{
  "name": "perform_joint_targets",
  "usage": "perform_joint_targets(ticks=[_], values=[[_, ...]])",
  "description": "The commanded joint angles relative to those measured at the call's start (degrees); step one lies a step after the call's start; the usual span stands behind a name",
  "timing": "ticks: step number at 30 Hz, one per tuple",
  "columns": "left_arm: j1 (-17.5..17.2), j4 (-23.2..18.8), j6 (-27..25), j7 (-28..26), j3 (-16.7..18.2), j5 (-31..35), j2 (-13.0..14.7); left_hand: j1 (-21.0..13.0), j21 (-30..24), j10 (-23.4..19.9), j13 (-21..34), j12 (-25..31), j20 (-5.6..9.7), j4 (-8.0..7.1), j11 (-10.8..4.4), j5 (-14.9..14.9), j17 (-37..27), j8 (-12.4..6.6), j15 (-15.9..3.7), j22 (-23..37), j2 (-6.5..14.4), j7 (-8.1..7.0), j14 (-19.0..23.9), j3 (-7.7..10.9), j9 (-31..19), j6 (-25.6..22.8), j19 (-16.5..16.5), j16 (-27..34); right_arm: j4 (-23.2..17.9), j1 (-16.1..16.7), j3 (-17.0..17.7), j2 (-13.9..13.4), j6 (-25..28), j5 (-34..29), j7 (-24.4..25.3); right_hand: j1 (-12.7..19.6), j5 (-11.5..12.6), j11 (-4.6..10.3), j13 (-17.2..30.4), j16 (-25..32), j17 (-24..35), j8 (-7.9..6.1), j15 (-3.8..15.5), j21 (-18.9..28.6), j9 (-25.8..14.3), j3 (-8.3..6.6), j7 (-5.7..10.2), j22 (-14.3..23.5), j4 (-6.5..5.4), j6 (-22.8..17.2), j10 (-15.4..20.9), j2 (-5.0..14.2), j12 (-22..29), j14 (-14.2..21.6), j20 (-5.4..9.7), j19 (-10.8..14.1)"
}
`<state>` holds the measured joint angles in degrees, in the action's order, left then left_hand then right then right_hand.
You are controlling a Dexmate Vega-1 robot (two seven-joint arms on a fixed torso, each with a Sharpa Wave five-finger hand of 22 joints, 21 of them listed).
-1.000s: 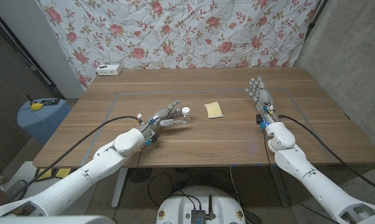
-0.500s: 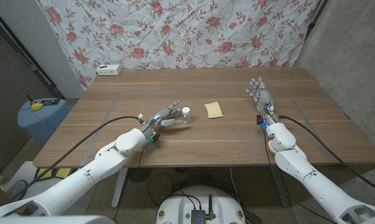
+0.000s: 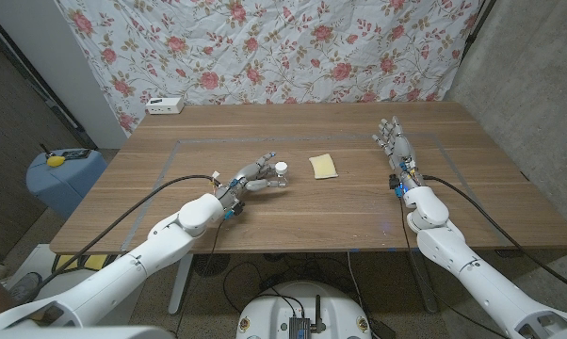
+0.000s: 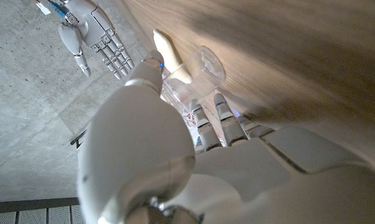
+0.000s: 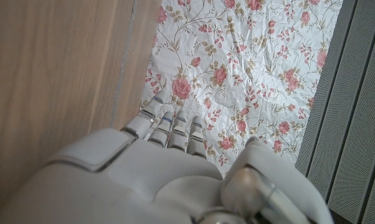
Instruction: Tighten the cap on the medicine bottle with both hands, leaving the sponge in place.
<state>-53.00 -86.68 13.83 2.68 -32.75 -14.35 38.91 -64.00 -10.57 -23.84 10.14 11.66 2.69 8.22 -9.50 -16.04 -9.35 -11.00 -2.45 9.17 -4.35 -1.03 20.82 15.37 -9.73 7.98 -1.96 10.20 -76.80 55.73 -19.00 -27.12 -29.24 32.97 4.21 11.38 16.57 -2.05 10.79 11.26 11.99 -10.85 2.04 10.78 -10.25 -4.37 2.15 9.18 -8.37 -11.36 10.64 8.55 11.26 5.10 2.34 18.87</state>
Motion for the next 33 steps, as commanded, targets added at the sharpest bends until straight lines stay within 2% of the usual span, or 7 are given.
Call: perform_joint_targets(ticks=[1,12,25,33], values=[[0.0,-0.5,-1.2,-1.0,-0.2,0.3,-0.5,-0.7,-0.5,-0.8,0.0,0.3,-0.77,0.21,-0.05,0.3,0.0,-0.5,-9.43,0.3,0.3,0.1,0.7,-0.12,-0.2,-0.5,-1.4,0.3,0.7,-0.1,0.4,-0.2,-0.3,0.5,-0.5,-0.3,0.3,-0.11,0.1,0.2,0.0,-0.12,0.11,-0.1,-0.1,-0.27,0.31,0.3,-0.07,-0.3,0.4,0.3,0.1,0.6,2.6,0.5],[-0.2,-1.3,-2.6,-2.0,-0.3,0.6,-0.3,-1.8,-0.5,-2.1,0.0,0.4,-0.06,0.32,-0.08,1.0,0.0,-0.56,-9.34,0.3,1.0,0.43,2.2,-0.03,-0.2,-1.7,-2.3,0.4,1.5,-0.3,0.5,0.2,-0.8,0.8,-0.9,-0.4,0.3,-0.14,0.1,0.2,-0.1,-0.1,0.12,-0.1,-0.1,-0.38,0.33,0.3,-0.05,-0.3,0.4,0.27,0.1,0.6,2.63,0.5],[-0.4,-1.0,-2.3,-2.9,-0.4,1.3,-0.5,-3.6,-0.5,-6.7,-0.1,1.0,1.26,0.53,-0.14,2.2,0.0,-0.76,-9.35,0.3,1.8,1.18,5.5,-0.25,-0.2,-4.8,-4.0,0.6,1.9,-0.2,0.5,0.3,-1.2,0.8,-0.9,-0.6,0.3,-0.1,0.1,0.2,-0.1,-0.09,0.06,-0.1,-0.1,-0.52,0.35,0.3,-0.02,-0.3,0.4,0.23,0.1,0.6,2.61,0.5],[-0.1,-0.3,-1.8,-2.8,-0.5,1.3,-0.8,-4.1,-0.5,-7.9,-0.1,1.0,2.08,0.5,0.14,2.6,-0.1,-0.68,-9.38,0.3,2.0,1.68,6.9,-0.39,-0.2,-5.7,-4.8,0.7,2.0,-0.4,0.5,0.3,-1.3,0.8,-1.0,-0.6,0.4,-0.13,0.1,0.2,-0.1,-0.08,0.05,-0.1,-0.1,-0.61,0.32,0.3,0.0,-0.3,0.5,0.2,0.1,0.6,2.57,0.6]])
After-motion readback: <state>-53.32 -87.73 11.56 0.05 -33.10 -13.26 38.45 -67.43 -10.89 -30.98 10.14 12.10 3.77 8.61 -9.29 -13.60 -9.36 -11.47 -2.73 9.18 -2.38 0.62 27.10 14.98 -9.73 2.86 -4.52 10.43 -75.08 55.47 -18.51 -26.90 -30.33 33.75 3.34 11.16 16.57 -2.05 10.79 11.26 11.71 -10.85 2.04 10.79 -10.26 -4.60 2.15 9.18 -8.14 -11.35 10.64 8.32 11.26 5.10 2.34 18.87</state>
